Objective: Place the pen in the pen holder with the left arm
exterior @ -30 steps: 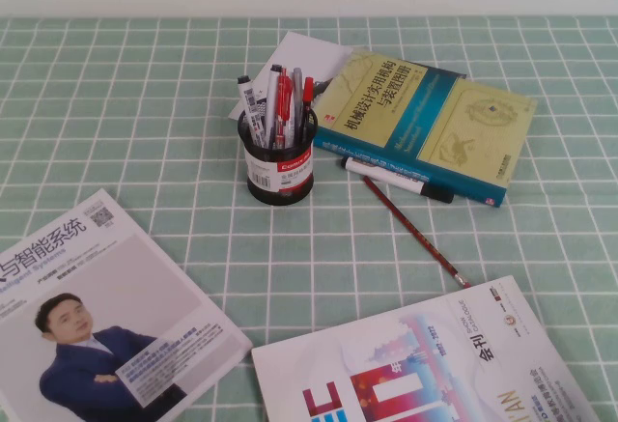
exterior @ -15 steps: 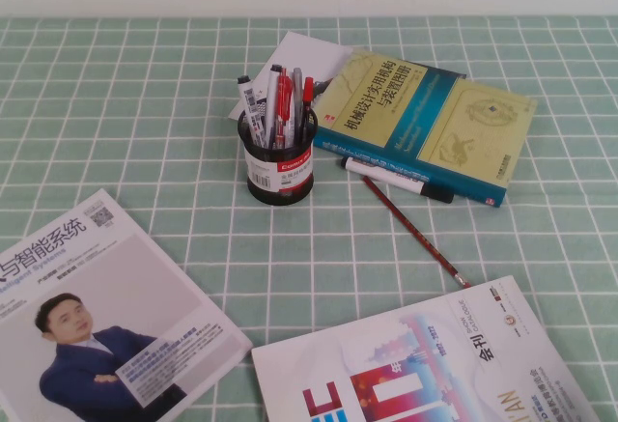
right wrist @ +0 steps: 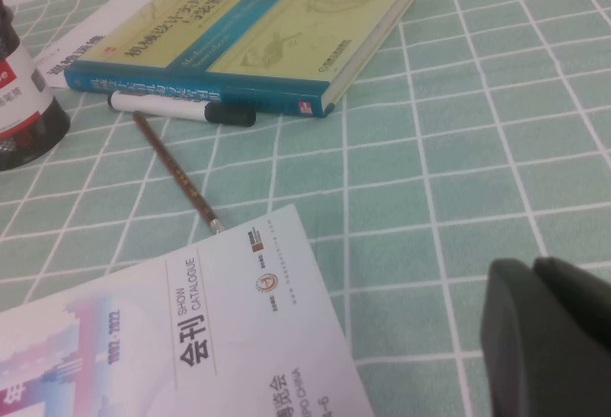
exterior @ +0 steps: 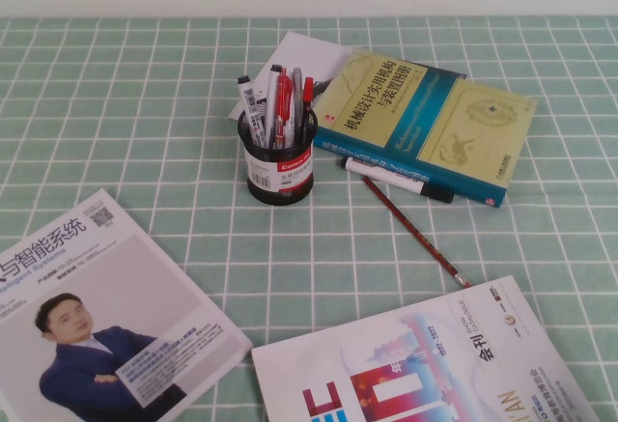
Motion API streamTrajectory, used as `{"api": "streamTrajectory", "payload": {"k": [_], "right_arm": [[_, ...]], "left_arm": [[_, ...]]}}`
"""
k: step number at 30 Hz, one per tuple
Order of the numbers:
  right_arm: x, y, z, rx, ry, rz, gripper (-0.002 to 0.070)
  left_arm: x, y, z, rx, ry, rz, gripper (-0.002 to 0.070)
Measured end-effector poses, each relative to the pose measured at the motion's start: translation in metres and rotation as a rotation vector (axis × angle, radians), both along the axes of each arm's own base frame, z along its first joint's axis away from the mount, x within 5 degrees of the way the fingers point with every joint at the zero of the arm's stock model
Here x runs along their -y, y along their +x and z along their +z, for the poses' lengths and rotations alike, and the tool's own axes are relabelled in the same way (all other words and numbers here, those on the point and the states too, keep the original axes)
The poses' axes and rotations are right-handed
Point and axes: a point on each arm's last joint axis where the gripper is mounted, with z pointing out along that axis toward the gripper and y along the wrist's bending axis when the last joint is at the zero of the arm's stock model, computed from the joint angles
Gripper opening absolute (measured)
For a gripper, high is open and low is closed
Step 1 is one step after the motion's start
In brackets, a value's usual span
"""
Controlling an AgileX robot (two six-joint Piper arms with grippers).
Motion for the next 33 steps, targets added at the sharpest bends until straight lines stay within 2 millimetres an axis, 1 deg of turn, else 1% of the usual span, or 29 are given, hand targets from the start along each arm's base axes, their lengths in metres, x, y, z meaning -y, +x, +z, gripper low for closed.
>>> {"api": "streamTrajectory", "payload": {"k": [9,12,14,17,21,26,29,31,33], "right_arm": [[0.0,0.0,0.0,0.0,0.0,0.0,-0.002],[0.0,0.0,0.0,0.0,0.0,0.0,-0.002],[0.0,0.0,0.0,0.0,0.0,0.0,-0.002],[0.0,0.0,0.0,0.0,0.0,0.0,-0.002],[0.0,0.0,0.0,0.0,0.0,0.0,-0.002],[0.0,0.0,0.0,0.0,0.0,0.0,-0.002],[0.0,0.0,0.0,0.0,0.0,0.0,-0.002],[0.0,0.0,0.0,0.0,0.0,0.0,-0.002],[0.0,0.0,0.0,0.0,0.0,0.0,-0.002]], "left_arm": [[0.001,0.0,0.001,0.015,-0.015,-0.002,-0.0001],[0.003,0.002,0.006,0.069,-0.121,-0.005,-0.0003],[0.005,0.003,0.014,0.138,-0.236,-0.004,-0.0002],[0.006,0.004,0.025,0.241,-0.361,-0.005,-0.0002],[0.006,0.004,0.031,0.303,-0.406,-0.01,-0.0002],[0.006,0.004,0.032,0.305,-0.454,-0.005,-0.0002],[0.006,0.004,0.031,0.247,-0.515,0.014,-0.0002],[0.006,0.005,0.038,0.177,-0.537,0.032,-0.0002],[0.007,0.007,0.055,0.123,-0.538,0.045,-0.0002]]}}
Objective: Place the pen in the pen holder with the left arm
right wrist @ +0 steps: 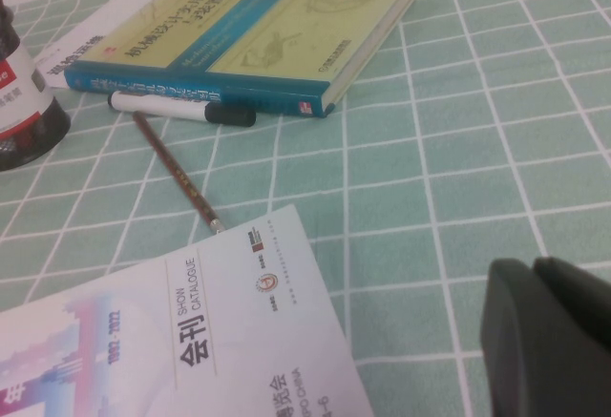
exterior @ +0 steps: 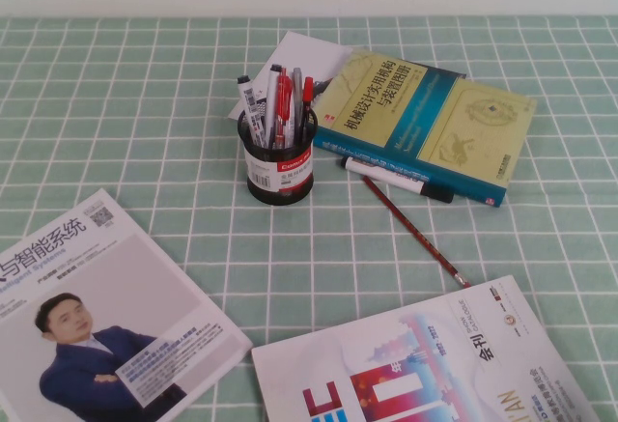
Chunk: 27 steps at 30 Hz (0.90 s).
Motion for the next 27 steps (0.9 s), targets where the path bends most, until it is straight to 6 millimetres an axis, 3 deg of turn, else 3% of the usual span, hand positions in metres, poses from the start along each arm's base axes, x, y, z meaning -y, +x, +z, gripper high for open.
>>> {"api": "streamTrajectory", "payload": {"k": [8,12,16,22,27], "right_arm": [[0.0,0.0,0.0,0.0,0.0,0.0,-0.002],[0.0,0.0,0.0,0.0,0.0,0.0,-0.002],[0.0,0.0,0.0,0.0,0.0,0.0,-0.002],[0.0,0.0,0.0,0.0,0.0,0.0,-0.002],[0.0,0.0,0.0,0.0,0.0,0.0,-0.002]], "left_arm": [[0.008,0.031,0.074,-0.268,0.18,-0.067,-0.0002],[0.018,0.061,0.093,-0.412,0.279,-0.172,-0.0002],[0.029,0.092,0.091,-0.528,0.337,-0.288,-0.0002],[0.045,0.142,0.071,-0.703,0.366,-0.391,-0.0002],[0.084,0.178,0.051,-0.8,0.423,-0.53,-0.0003]]}}
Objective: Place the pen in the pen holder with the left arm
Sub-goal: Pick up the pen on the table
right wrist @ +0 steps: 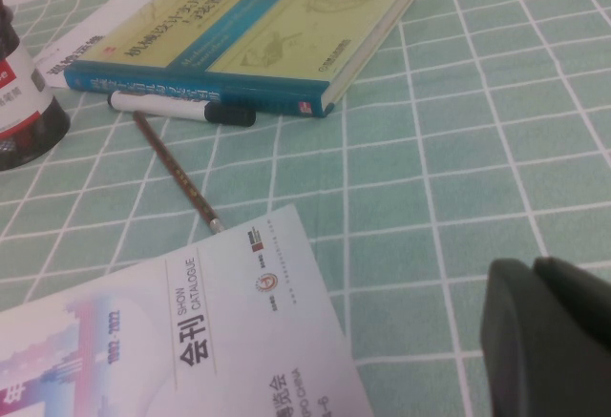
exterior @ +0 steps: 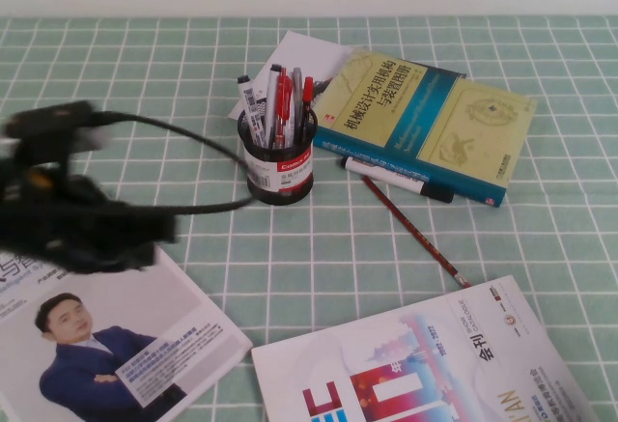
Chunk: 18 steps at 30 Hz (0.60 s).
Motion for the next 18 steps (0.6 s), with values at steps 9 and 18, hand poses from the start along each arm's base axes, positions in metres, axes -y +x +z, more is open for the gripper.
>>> {"api": "streamTrajectory", "payload": {"k": [9,18], "right_arm": [[0.0,0.0,0.0,0.0,0.0,0.0,-0.002],[0.0,0.0,0.0,0.0,0.0,0.0,-0.002]], "left_arm": [[0.118,0.047,-0.02,-0.066,0.027,-0.243,-0.0003],[0.202,0.089,-0.043,-0.126,0.017,-0.278,-0.0003]]}}
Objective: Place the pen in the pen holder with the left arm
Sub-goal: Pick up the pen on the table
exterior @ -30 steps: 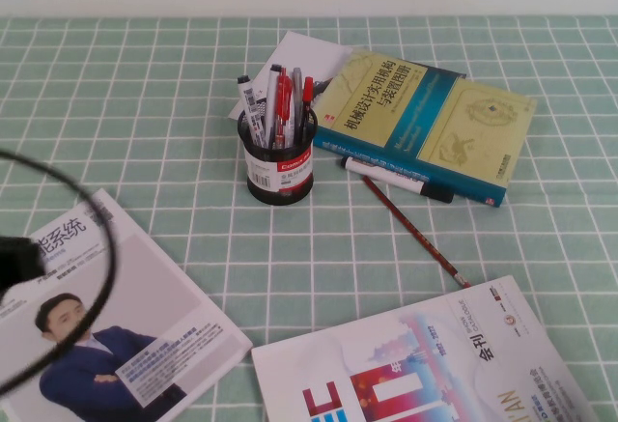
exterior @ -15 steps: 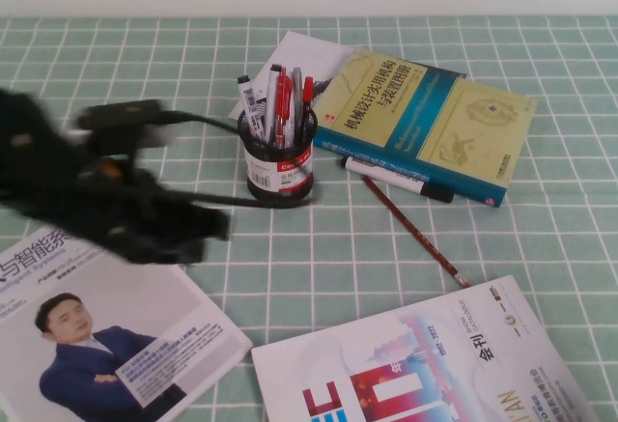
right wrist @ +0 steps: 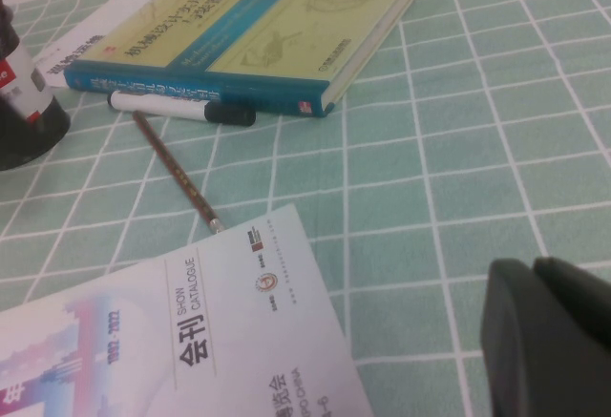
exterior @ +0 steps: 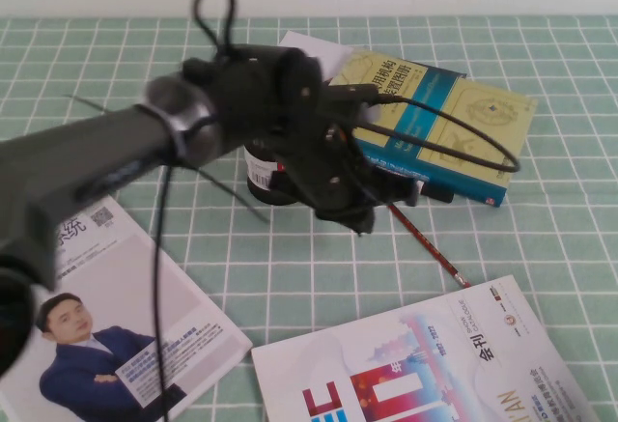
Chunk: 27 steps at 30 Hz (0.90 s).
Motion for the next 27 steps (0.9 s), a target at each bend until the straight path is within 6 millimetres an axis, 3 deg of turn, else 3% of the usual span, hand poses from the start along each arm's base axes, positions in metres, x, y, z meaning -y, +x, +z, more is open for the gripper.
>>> {"api": "streamTrajectory", "payload": {"k": [6,13,15,21,27], "right_arm": [[0.0,0.0,0.0,0.0,0.0,0.0,-0.002],[0.0,0.0,0.0,0.0,0.0,0.0,-0.002],[0.0,0.0,0.0,0.0,0.0,0.0,-0.002],[0.0,0.0,0.0,0.0,0.0,0.0,-0.002],[0.0,0.0,0.0,0.0,0.0,0.0,-0.002]], "left_arm": [[0.034,0.019,-0.014,-0.025,-0.028,0.042,-0.0003],[0.05,0.031,-0.021,-0.008,-0.052,0.052,0.0018],[0.051,0.032,-0.022,-0.005,-0.042,0.036,0.008],[0.05,0.032,-0.022,-0.03,-0.042,0.076,0.0404],[0.052,0.035,-0.021,-0.098,-0.115,0.275,0.0476]]}}
